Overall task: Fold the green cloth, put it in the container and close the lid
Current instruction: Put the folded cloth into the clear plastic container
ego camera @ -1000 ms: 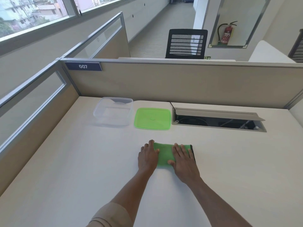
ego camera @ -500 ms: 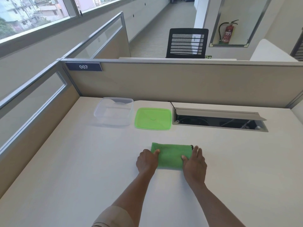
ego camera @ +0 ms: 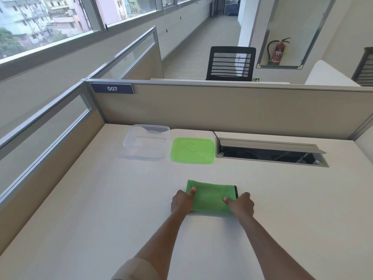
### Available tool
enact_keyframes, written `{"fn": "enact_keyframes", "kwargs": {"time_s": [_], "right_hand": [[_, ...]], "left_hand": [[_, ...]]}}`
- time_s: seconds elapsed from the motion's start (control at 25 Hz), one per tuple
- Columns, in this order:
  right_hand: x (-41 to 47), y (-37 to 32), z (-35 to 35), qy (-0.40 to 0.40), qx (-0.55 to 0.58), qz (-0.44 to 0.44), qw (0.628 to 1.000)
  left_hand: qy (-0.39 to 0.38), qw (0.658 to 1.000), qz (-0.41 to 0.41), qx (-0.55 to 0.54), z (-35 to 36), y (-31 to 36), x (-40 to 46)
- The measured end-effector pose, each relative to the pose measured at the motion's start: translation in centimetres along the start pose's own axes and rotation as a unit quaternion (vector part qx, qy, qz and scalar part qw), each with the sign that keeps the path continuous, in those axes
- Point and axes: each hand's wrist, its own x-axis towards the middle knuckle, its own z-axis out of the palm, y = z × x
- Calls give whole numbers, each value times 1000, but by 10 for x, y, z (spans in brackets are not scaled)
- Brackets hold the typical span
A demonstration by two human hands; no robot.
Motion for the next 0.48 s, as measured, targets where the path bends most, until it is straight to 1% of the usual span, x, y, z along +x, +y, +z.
{"fn": "enact_keyframes", "kwargs": {"time_s": [0.08,0.16,0.32,0.48], "right_hand": [[-5,-2,2,-12,4,17,1000],[-11,-5,5,-26,28,41,998],[-24,-20,6,-58,72,80,992],[-38,-33,18,-150,102,90,979]], "left_hand": [[-27,995,-12,-94,-6,-5,-3],[-48,987,-11,-152,-13,-14,-4],[-73,979,21,-188,-33,-29,-1],[-86,979,53,-177,-65,-39,7]]}}
